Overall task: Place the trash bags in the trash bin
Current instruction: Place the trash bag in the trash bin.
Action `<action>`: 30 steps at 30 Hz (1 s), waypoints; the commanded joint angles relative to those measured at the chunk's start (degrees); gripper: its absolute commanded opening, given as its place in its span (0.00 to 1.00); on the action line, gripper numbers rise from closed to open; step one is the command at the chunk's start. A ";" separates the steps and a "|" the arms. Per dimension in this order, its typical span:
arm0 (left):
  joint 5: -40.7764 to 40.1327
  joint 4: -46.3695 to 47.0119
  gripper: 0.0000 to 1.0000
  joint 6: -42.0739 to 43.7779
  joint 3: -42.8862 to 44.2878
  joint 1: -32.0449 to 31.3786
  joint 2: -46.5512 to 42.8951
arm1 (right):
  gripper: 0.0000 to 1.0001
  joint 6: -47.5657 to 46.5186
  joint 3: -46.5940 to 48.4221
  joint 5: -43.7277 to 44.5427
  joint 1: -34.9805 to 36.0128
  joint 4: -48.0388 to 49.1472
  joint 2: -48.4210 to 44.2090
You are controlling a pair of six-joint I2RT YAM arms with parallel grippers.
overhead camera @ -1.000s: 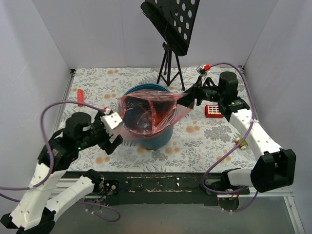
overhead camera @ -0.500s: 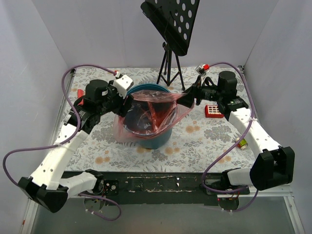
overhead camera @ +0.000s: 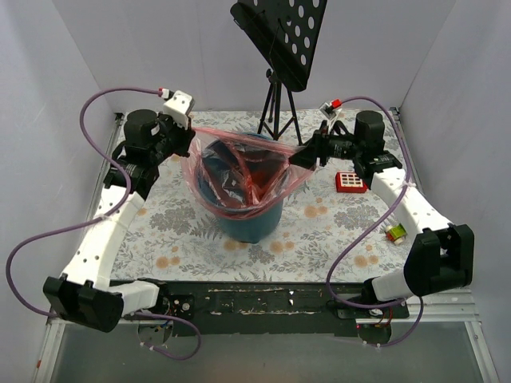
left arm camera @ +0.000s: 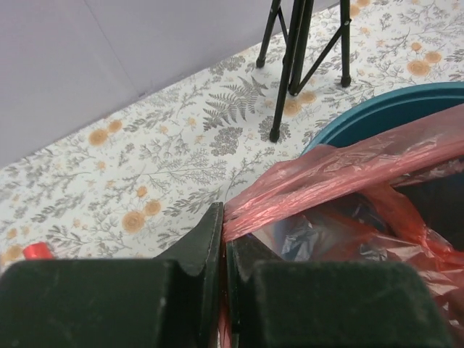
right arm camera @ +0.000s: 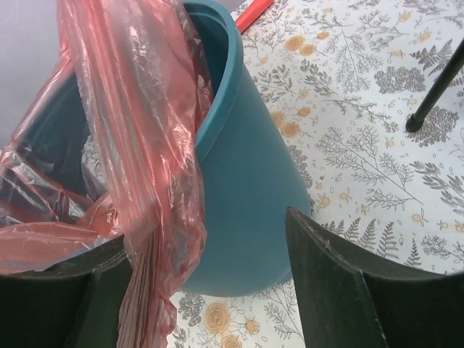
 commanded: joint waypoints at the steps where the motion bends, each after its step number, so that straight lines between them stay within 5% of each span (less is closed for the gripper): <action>1: 0.77 3.29 0.00 -5.71 0.39 1.36 5.74 | 0.69 4.31 2.07 -3.12 -1.18 4.90 1.42; 7: 7.17 7.61 0.00 -14.94 -0.32 6.97 14.17 | 0.67 8.35 2.16 -7.86 -1.54 9.20 4.58; 12: 25.34 7.70 0.03 -20.66 1.79 11.55 20.15 | 0.63 13.79 0.58 -12.43 -1.89 15.96 6.61; 18: 46.37 10.07 0.29 -28.66 2.15 11.56 23.59 | 0.63 20.05 -0.65 -12.35 -3.55 21.86 8.37; 23: 43.41 10.86 0.45 -31.12 2.32 11.47 25.61 | 0.72 20.93 2.07 -11.22 -4.26 20.47 10.30; 30: 43.83 14.99 0.46 -34.12 6.18 10.68 32.81 | 0.72 24.62 4.96 -7.43 -4.70 19.59 16.53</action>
